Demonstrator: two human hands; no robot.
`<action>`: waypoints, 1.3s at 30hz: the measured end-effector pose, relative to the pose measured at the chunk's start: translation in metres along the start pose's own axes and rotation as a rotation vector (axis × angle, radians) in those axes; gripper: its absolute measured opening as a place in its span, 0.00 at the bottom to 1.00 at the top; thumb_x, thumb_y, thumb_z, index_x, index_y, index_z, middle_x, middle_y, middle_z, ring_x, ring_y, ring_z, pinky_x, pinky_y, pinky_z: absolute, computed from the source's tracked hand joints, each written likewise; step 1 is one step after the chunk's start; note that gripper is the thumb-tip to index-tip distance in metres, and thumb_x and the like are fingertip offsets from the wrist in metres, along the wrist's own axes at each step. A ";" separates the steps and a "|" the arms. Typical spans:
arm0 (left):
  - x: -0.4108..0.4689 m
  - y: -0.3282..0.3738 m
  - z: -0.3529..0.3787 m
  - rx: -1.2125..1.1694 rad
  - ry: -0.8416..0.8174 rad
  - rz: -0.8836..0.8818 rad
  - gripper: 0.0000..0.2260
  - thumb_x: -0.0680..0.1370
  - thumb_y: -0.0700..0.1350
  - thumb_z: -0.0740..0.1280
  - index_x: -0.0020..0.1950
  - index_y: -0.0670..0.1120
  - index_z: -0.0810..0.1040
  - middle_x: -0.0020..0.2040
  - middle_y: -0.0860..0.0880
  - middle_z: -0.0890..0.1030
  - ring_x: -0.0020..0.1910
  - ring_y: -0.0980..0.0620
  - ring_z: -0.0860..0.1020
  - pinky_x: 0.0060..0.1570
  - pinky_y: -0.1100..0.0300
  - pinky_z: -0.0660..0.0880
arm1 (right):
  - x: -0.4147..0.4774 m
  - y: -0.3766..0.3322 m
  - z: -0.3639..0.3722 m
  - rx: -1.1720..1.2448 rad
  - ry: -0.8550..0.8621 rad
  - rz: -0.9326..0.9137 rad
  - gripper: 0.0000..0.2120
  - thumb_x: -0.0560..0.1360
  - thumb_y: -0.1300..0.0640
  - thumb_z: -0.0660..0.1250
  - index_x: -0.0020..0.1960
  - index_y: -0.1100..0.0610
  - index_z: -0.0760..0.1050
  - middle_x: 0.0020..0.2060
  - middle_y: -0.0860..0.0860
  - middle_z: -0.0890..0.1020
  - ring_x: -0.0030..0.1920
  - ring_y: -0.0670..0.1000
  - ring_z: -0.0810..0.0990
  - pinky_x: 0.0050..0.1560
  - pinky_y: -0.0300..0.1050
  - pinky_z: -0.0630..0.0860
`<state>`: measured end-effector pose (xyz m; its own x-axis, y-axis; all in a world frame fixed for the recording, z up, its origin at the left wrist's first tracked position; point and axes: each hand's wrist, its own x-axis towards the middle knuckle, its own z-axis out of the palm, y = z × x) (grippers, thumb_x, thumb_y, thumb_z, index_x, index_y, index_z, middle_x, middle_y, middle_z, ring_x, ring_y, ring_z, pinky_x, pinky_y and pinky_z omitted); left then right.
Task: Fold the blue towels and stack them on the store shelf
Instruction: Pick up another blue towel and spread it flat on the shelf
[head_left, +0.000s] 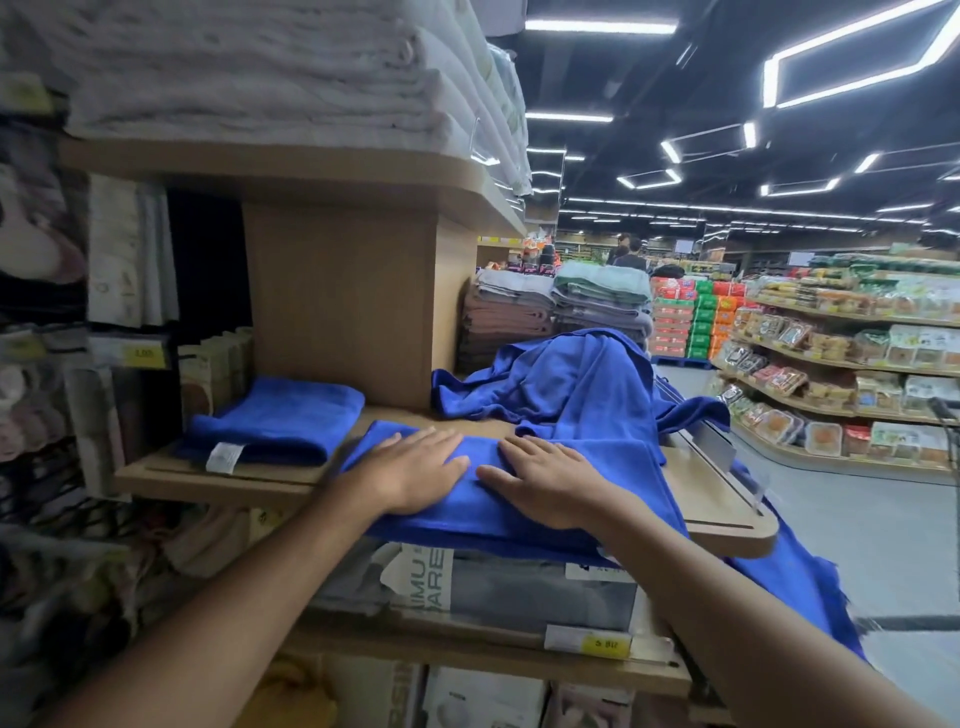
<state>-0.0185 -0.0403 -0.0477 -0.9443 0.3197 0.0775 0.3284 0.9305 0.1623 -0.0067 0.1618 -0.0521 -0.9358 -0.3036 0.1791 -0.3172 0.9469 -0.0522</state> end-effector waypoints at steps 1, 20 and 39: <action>-0.001 -0.001 0.000 0.011 -0.013 0.000 0.27 0.84 0.59 0.46 0.83 0.53 0.52 0.83 0.56 0.51 0.81 0.56 0.49 0.79 0.49 0.47 | -0.003 0.007 0.000 -0.006 -0.026 -0.005 0.34 0.77 0.28 0.45 0.70 0.50 0.69 0.73 0.47 0.70 0.76 0.49 0.63 0.70 0.50 0.59; 0.022 0.014 -0.001 0.042 -0.099 0.002 0.34 0.81 0.68 0.45 0.83 0.52 0.46 0.83 0.57 0.45 0.81 0.57 0.43 0.79 0.49 0.43 | -0.043 0.095 -0.031 -0.038 -0.191 0.188 0.42 0.78 0.27 0.46 0.83 0.52 0.47 0.83 0.47 0.49 0.82 0.48 0.47 0.80 0.52 0.47; 0.014 0.055 0.011 0.036 -0.049 0.075 0.37 0.78 0.71 0.45 0.83 0.53 0.50 0.83 0.58 0.47 0.81 0.58 0.45 0.78 0.42 0.43 | -0.036 0.132 -0.033 0.555 0.210 0.547 0.14 0.71 0.47 0.70 0.40 0.58 0.77 0.35 0.55 0.82 0.34 0.50 0.79 0.34 0.45 0.70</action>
<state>-0.0139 0.0171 -0.0489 -0.9171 0.3968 0.0399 0.3986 0.9089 0.1227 -0.0097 0.3009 -0.0325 -0.9498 0.2657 0.1650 0.0954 0.7484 -0.6563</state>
